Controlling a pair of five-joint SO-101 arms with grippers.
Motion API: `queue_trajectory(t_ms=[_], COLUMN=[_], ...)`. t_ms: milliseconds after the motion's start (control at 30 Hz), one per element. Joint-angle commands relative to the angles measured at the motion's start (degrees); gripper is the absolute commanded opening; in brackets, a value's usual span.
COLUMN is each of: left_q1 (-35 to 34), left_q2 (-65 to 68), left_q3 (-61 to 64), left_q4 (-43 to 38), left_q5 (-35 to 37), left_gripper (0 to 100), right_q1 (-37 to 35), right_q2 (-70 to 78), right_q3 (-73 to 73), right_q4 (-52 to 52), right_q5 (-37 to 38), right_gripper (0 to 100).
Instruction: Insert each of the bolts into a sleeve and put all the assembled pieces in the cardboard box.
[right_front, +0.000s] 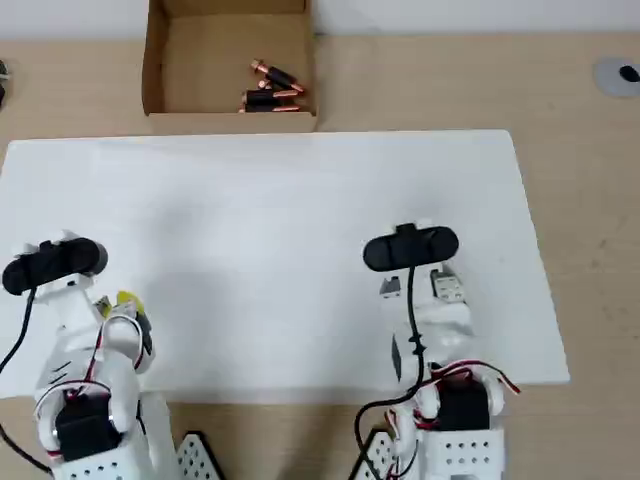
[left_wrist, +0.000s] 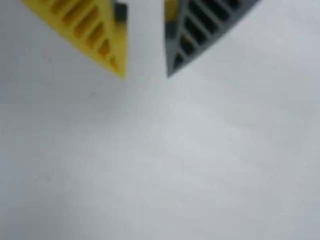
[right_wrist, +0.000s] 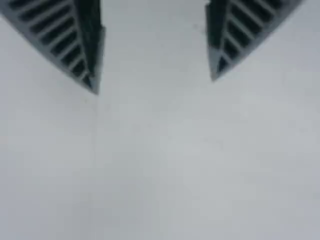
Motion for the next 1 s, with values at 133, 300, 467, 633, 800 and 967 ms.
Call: queue_trajectory(t_ms=[133, 300, 467, 633, 800, 967], left_q1=[-0.53, -0.53, -0.18, -0.18, -0.09, -0.35], left_q2=[-0.4, -0.4, -0.4, -0.4, -0.48, -0.48], left_q3=[4.84, 8.26, 8.53, 8.62, 12.57, 12.48], left_q4=[-0.26, -1.49, -1.93, -2.02, -3.69, -4.92], left_q5=[-0.18, -0.18, -0.18, -0.18, -0.44, -0.44], left_gripper=[6, 6, 6, 6, 6, 6], right_q1=[-0.4, -0.4, -0.4, -0.4, -0.4, -0.4], right_q2=[-6.37, -6.37, -6.37, -6.37, -6.37, -6.37], right_q3=[2.86, 5.85, 6.2, 6.2, 6.2, 6.2], right_q4=[-0.88, -0.88, -0.88, -0.09, -0.09, -0.09], right_q5=[0.0, 0.0, 0.0, 0.0, 0.35, 0.35], right_gripper=[17.8, 17.8, 17.8, 17.8, 17.8, 17.8])
